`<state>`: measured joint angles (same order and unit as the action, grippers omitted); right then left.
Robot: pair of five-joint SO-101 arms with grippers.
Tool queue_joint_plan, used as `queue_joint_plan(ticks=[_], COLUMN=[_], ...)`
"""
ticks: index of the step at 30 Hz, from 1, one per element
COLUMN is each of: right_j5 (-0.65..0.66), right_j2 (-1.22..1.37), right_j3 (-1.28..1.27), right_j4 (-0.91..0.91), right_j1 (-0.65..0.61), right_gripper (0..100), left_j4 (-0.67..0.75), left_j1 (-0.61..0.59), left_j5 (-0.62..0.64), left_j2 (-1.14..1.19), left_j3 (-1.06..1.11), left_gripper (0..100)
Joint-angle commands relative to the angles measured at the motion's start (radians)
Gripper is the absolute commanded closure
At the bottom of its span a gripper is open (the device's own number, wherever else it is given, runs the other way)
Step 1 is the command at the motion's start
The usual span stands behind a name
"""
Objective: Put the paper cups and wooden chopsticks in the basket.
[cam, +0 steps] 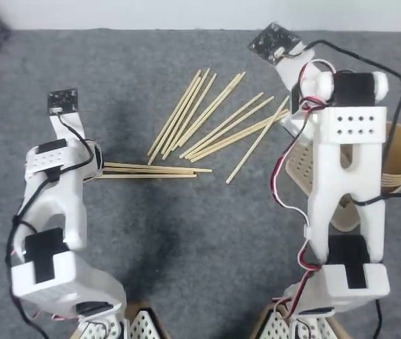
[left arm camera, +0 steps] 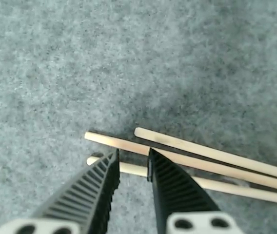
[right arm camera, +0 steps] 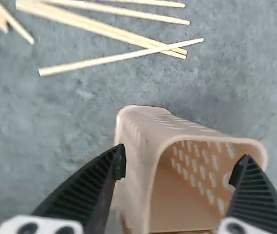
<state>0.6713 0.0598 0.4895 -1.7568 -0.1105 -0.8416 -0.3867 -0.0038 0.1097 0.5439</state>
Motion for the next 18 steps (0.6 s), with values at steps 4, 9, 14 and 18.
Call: queue_joint_plan(ticks=[4, 9, 14, 18], right_j5=[-0.296, -0.296, -0.253, -0.227], right_j2=[-0.054, -0.035, 0.068, 0.174], right_j3=[-0.080, -0.186, -0.207, -0.117], right_j4=[-0.035, 0.074, 0.268, 0.268], right_j1=[0.013, 0.025, 0.045, 0.010], right_gripper=[65.8, 65.8, 66.0, 73.6], left_j4=[0.018, 0.018, 0.018, 0.018], left_j1=[0.000, 0.000, 0.000, 0.000], left_j5=[0.009, 0.009, 0.009, 0.009], left_j2=[-0.035, -0.035, -0.035, -0.035], left_j3=[-0.004, -0.004, -0.004, -0.004], left_gripper=[90, 90, 90, 90])
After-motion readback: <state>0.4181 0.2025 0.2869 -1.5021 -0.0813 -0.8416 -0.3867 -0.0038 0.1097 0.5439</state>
